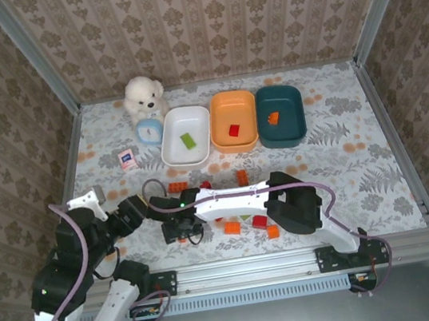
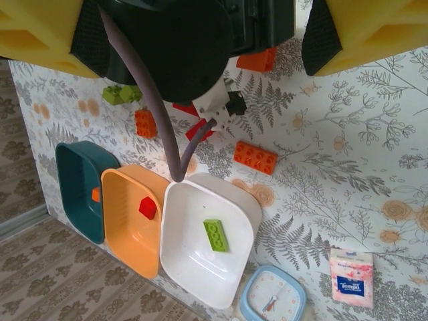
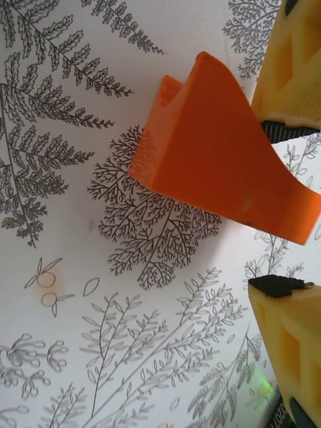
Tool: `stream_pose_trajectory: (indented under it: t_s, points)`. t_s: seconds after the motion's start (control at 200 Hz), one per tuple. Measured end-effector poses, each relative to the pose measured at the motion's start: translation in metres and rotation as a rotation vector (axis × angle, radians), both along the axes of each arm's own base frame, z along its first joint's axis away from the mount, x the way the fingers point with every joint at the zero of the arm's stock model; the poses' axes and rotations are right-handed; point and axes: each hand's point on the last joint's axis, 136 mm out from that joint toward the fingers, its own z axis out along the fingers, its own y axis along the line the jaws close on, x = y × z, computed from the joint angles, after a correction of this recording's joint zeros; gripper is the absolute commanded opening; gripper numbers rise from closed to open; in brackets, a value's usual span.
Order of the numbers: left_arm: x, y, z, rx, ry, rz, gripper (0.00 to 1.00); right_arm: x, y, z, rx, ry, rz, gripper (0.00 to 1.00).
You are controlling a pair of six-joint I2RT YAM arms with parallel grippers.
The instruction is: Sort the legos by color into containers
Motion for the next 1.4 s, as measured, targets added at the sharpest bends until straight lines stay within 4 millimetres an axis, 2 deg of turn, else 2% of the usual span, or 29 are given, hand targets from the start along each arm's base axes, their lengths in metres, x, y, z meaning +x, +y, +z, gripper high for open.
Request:
stream_pose_trajectory:
  t_s: [0.21, 0.4, 0.575, 0.64, 0.695, 0.765, 0.845, 0.945, 1.03, 1.095, 1.15, 1.225, 1.315, 1.4]
  points:
    - [-0.002, -0.003, 0.000, -0.010, 0.006, -0.019, 0.79, 0.002, -0.011, -0.014, -0.061, 0.023, -0.056, 0.39]
    - [-0.002, -0.004, 0.000, -0.013, 0.007, -0.024, 0.79, 0.009, -0.008, -0.004, -0.050, 0.001, -0.062, 0.26]
    - [-0.003, -0.006, 0.000, -0.019, 0.009, -0.035, 0.79, 0.015, -0.009, 0.001, -0.062, -0.041, -0.036, 0.24]
    - [-0.002, -0.009, -0.001, -0.026, 0.009, -0.046, 0.79, 0.018, -0.014, 0.007, -0.078, -0.071, -0.019, 0.23]
    - [0.000, -0.014, -0.001, -0.036, 0.013, -0.062, 0.78, 0.023, -0.020, 0.020, -0.088, -0.103, -0.009, 0.23]
    - [0.007, -0.023, 0.010, -0.073, -0.028, -0.090, 0.78, 0.035, -0.035, 0.039, -0.101, -0.141, -0.014, 0.22]
    - [0.020, -0.036, 0.022, -0.108, -0.072, -0.122, 0.78, 0.056, -0.063, 0.070, -0.102, -0.196, -0.044, 0.22]
    - [0.036, -0.054, 0.004, -0.105, 0.004, -0.171, 0.78, 0.095, -0.110, 0.128, -0.045, -0.281, -0.134, 0.22]
    - [0.050, -0.073, -0.014, -0.089, 0.077, -0.217, 0.78, 0.138, -0.174, 0.174, -0.003, -0.355, -0.263, 0.22]
    - [0.059, -0.090, -0.023, -0.076, 0.108, -0.263, 0.78, 0.167, -0.224, 0.193, -0.003, -0.397, -0.365, 0.22]
    - [0.065, -0.103, -0.029, -0.061, 0.124, -0.301, 0.78, 0.186, -0.261, 0.195, -0.027, -0.408, -0.435, 0.22]
    - [0.070, -0.121, -0.037, -0.038, 0.141, -0.349, 0.78, 0.206, -0.300, 0.180, -0.073, -0.381, -0.497, 0.22]
    - [0.075, -0.141, -0.044, -0.014, 0.153, -0.395, 0.78, 0.224, -0.328, 0.150, -0.114, -0.311, -0.526, 0.22]
    - [0.081, -0.158, -0.044, -0.001, 0.147, -0.425, 0.78, 0.240, -0.343, 0.116, -0.139, -0.225, -0.537, 0.22]
